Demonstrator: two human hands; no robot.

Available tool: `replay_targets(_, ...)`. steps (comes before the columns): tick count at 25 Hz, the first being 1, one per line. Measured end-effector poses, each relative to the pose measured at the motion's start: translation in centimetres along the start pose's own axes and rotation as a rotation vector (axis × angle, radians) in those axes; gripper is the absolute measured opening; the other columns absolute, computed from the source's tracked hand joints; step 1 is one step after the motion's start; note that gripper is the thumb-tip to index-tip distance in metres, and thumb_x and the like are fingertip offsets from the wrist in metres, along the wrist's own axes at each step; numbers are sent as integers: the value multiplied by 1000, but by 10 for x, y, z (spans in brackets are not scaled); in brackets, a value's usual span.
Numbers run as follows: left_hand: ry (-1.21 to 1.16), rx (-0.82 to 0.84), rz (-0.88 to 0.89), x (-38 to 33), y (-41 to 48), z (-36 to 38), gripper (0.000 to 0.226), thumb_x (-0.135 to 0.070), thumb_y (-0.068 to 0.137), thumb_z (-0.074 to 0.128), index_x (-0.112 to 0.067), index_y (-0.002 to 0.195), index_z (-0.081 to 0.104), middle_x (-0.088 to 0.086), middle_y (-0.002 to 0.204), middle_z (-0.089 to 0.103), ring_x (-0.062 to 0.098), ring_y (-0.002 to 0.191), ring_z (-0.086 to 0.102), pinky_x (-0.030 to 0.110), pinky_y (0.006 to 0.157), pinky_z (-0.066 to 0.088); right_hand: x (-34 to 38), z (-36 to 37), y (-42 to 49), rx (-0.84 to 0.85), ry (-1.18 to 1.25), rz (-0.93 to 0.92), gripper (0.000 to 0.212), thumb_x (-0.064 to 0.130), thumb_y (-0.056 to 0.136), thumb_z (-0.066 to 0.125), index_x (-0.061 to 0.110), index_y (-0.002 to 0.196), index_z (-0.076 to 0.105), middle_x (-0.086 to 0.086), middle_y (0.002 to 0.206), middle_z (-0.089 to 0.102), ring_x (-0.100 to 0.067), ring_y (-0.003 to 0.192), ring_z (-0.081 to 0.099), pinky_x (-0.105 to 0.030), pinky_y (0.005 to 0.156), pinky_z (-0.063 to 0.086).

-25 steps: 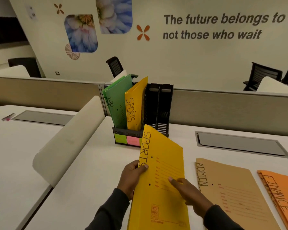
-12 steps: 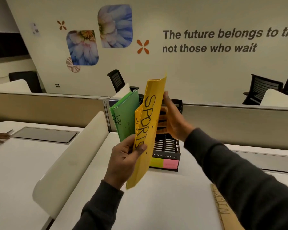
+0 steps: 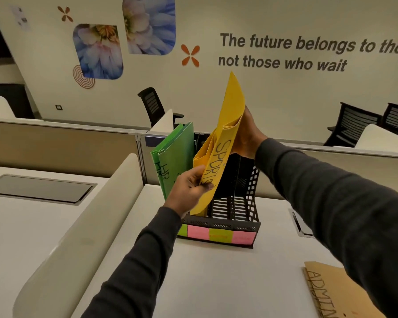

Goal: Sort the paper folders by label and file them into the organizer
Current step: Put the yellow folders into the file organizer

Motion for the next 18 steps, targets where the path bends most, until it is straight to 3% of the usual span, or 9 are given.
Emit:
replay_targets(2,-2,20,-5,16,9,-2,40,9,87,61,-25,105,70,-12,100,74,7,97,66,25,88,52,-8,-3,15,7,-4,-5,85,88,79,19,23,113,62,-7,91,76,-32,92,67,-60,91,48)
replay_targets(6,-1,18,-3,45,18,-1,41,1,86,63,-34,106,71,0,109,73,24,107,64,43,98,52,-23,-10,39,-32,28,28,84,85,84,17,26,92,77,-6,91,78,-28,87,73,-49,80,52)
replay_targets(8,0,8,-20,59,20,-1,38,-3,86,64,-35,106,70,3,111,72,27,109,64,44,100,52,-30,-11,46,-25,12,49,85,86,82,18,26,100,76,-8,97,78,-32,96,72,-51,82,53)
replay_targets(10,13,-11,-42,76,21,-3,36,-3,86,65,-31,108,69,3,112,72,25,109,64,46,100,51,-37,-11,52,-7,-39,84,96,93,75,20,20,114,69,-14,111,74,-40,109,66,-62,93,48)
replay_targets(13,27,-61,-88,100,12,-6,44,2,87,63,-34,112,67,0,115,71,20,111,64,45,101,51,-44,-8,55,58,-140,165,115,100,62,25,13,126,63,-20,122,69,-45,113,64,-69,97,43)
replay_targets(16,53,-114,-118,113,6,-4,49,3,87,63,-35,118,65,-4,117,71,14,114,64,39,103,51,-47,-9,54,82,-190,223,117,100,62,31,11,134,57,-22,126,65,-46,113,63,-67,95,47)
replay_targets(18,91,-152,-142,118,7,-4,46,1,87,63,-28,122,65,-7,117,71,12,113,65,37,102,51,-45,-14,54,-3,-210,219,110,95,68,38,9,135,54,-22,124,65,-42,106,67,-58,82,57)
Point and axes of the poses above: each hand's wrist, its own y-axis towards the middle knuckle, its own z-axis out of the palm, x = y × z, the point moved 7 cm from there along y, towards the middle knuckle
